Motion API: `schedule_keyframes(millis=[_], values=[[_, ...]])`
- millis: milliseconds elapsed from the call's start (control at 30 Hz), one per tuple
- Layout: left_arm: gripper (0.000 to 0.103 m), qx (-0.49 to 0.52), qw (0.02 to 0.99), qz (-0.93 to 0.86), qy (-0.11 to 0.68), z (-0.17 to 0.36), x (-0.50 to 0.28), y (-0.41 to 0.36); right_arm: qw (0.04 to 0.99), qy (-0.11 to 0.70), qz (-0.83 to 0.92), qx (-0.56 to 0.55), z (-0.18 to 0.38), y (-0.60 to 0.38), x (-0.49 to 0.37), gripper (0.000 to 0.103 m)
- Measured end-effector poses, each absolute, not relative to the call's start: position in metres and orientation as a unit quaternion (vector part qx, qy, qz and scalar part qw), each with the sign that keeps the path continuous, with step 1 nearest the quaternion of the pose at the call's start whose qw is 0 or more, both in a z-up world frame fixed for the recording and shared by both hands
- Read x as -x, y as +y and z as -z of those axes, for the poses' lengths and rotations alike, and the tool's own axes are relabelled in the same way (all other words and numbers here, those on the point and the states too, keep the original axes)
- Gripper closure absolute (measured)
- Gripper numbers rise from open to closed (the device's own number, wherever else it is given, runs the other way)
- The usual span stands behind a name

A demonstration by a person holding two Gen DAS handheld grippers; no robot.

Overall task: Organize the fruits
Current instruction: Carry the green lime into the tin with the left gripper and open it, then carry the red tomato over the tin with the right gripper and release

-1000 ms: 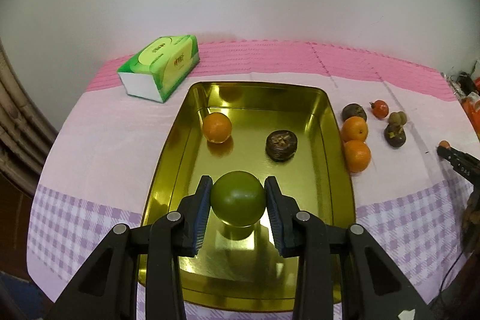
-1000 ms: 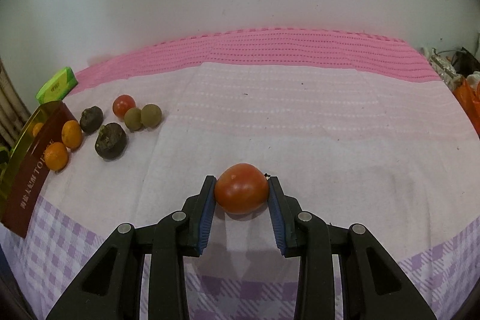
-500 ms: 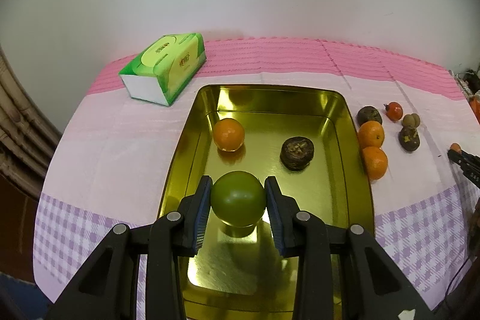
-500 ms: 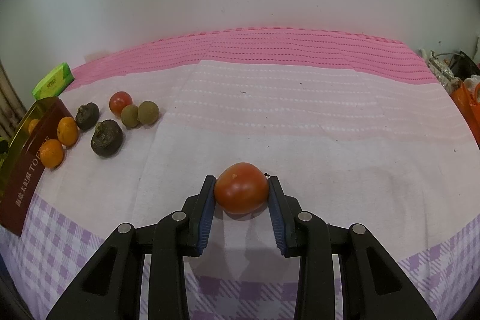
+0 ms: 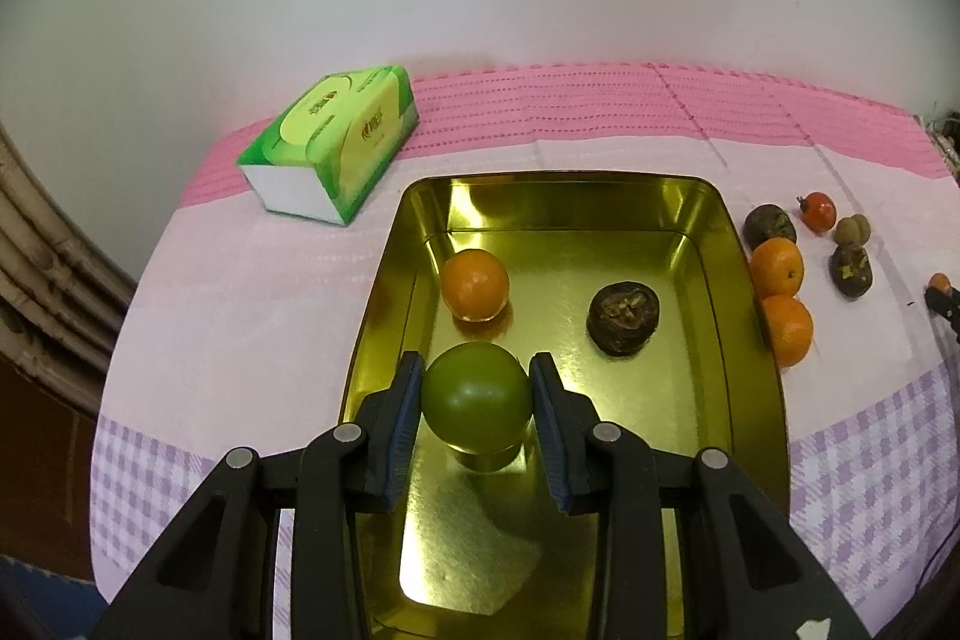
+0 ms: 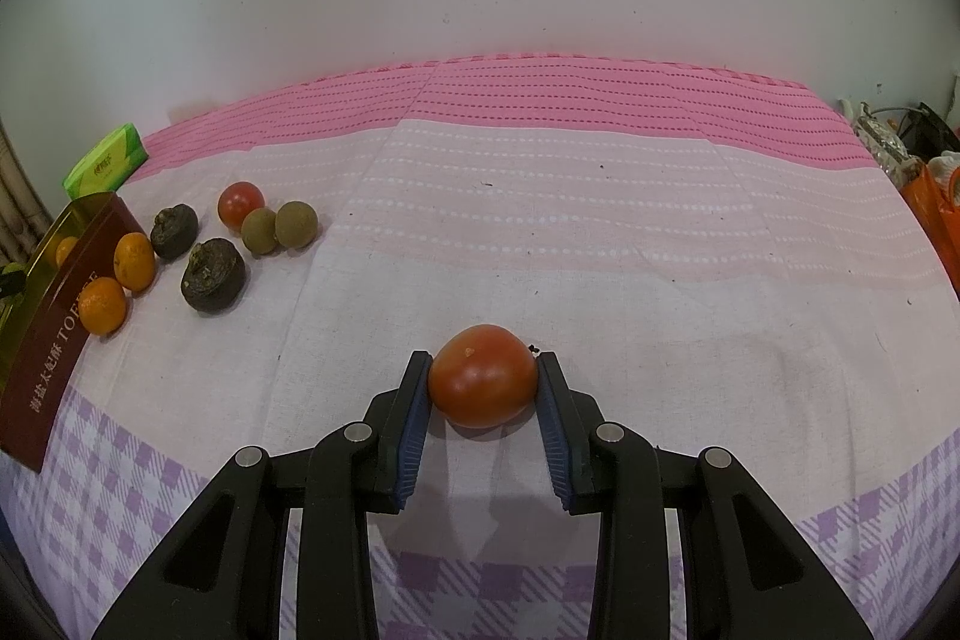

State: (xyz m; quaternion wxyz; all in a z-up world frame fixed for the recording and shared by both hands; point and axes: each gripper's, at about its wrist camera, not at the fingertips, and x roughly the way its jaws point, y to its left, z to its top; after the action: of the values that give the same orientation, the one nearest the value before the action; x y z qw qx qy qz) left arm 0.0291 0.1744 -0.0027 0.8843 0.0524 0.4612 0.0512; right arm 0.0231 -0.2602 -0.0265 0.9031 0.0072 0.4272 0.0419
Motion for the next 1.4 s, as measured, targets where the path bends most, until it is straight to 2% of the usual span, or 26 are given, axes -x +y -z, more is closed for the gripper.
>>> schedule_keyframes(millis=[800, 967, 1100, 1400], values=[[0.07, -0.067, 0.886, -0.065, 0.454, -0.004, -0.034, 0.174, 0.903, 0.428, -0.043, -0.006, 0.026, -0.26, -0.023, 0.068], [0.064, -0.066, 0.892, -0.068, 0.442, -0.018, -0.02, 0.167, 0.903, 0.427, -0.044, -0.007, 0.026, -0.26, -0.023, 0.068], [0.055, -0.057, 0.897, -0.069, 0.434, -0.028, -0.004, 0.161, 0.903, 0.427, -0.044, -0.007, 0.026, -0.26, -0.023, 0.068], [0.047, -0.033, 0.902, -0.071, 0.425, -0.047, 0.033, 0.153, 0.903, 0.427, -0.045, -0.006, 0.026, -0.261, -0.023, 0.068]])
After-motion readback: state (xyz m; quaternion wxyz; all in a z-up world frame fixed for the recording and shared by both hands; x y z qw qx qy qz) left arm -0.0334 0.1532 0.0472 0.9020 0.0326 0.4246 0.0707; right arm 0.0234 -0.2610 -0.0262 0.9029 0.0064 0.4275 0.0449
